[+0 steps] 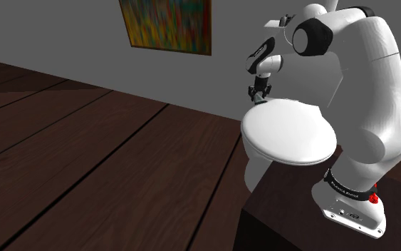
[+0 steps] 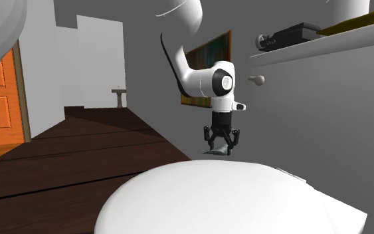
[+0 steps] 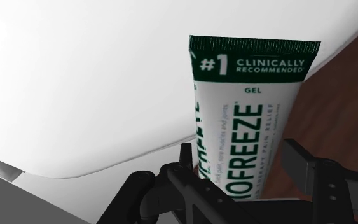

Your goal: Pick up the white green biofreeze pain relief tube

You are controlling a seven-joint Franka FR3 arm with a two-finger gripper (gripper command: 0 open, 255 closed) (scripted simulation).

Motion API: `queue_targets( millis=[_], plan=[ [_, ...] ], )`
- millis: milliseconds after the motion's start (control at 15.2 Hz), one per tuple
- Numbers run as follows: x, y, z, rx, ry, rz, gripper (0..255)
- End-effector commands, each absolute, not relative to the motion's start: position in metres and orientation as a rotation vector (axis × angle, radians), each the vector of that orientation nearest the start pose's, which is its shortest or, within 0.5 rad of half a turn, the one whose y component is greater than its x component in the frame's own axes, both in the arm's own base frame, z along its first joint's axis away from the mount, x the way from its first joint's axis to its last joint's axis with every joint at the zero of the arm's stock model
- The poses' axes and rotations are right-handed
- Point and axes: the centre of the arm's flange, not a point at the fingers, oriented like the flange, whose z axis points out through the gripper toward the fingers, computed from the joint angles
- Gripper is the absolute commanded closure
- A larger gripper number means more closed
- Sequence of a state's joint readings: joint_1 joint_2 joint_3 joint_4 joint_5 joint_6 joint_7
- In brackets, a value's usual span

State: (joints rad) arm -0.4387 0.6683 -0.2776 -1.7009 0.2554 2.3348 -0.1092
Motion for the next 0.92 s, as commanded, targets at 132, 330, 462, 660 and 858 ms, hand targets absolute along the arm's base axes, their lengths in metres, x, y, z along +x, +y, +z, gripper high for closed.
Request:
queue_targets(
  millis=[132,330,462,660,858],
  plan=[
    [0.524,-0.425,0.237,-2.924,1.114,-0.007,255],
    [0.524,-0.425,0.253,-2.924,1.114,-0.007,255],
    [0.524,-0.425,0.263,-2.924,1.114,-0.007,255],
    [0.524,-0.425,0.279,-2.924,1.114,-0.007,255],
    [0.524,-0.425,0.285,-2.924,1.114,-0.007,255]
  ],
)
